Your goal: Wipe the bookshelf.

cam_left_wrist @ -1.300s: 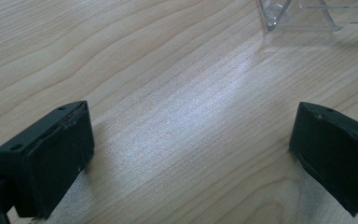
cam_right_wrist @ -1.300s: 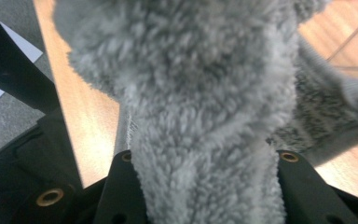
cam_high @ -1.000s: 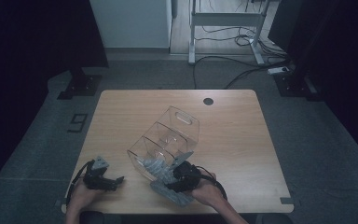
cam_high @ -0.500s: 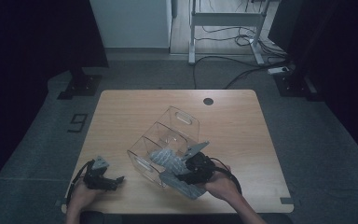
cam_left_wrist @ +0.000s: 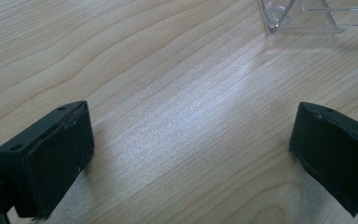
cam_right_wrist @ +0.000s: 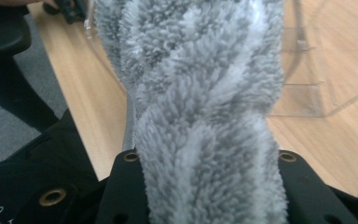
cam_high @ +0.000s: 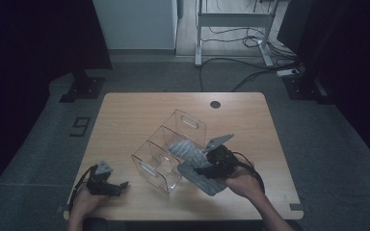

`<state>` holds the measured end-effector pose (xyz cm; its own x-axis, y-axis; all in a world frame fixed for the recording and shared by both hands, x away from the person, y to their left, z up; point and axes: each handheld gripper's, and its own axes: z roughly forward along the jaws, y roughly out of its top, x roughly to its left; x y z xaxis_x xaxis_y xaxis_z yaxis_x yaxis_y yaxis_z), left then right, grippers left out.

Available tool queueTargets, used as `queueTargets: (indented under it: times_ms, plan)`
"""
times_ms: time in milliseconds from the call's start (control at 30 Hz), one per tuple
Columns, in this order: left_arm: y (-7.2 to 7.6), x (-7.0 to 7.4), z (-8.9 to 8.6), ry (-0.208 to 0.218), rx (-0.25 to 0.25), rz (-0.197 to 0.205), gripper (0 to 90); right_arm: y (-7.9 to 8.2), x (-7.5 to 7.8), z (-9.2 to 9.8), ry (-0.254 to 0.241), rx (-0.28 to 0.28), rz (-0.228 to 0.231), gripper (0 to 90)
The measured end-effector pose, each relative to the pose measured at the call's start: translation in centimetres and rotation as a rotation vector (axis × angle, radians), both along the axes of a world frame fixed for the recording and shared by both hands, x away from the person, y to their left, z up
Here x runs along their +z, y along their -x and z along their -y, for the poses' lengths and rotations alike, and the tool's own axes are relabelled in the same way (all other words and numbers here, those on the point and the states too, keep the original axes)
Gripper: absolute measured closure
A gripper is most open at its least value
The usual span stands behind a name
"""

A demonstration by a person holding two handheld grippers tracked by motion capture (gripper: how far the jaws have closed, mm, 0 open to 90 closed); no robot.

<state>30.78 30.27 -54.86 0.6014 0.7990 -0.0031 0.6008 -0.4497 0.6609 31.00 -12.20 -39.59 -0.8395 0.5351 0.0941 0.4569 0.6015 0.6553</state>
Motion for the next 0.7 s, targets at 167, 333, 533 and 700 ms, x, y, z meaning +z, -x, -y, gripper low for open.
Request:
queueTargets:
  times_ms: [167, 333, 533, 700]
  plan:
    - [0.0, 0.0, 0.0, 0.000, 0.001, 0.000, 0.0, -0.5, 0.6, 1.6, 0.007, -0.047, 0.008, 63.4]
    - [0.0, 0.0, 0.0, 0.001, 0.003, -0.001, 0.0, -1.2, 1.1, 3.4, 0.015, -0.100, 0.019, 63.4]
    - [-0.1, 0.0, 0.0, 0.001, 0.003, -0.001, 0.0, -2.0, 1.9, 5.7, 0.021, -0.170, 0.033, 63.2]
    - [-0.1, 0.0, 0.0, 0.000, 0.004, -0.001, 0.0, -2.5, 2.4, 7.6, 0.026, -0.225, 0.049, 62.9]
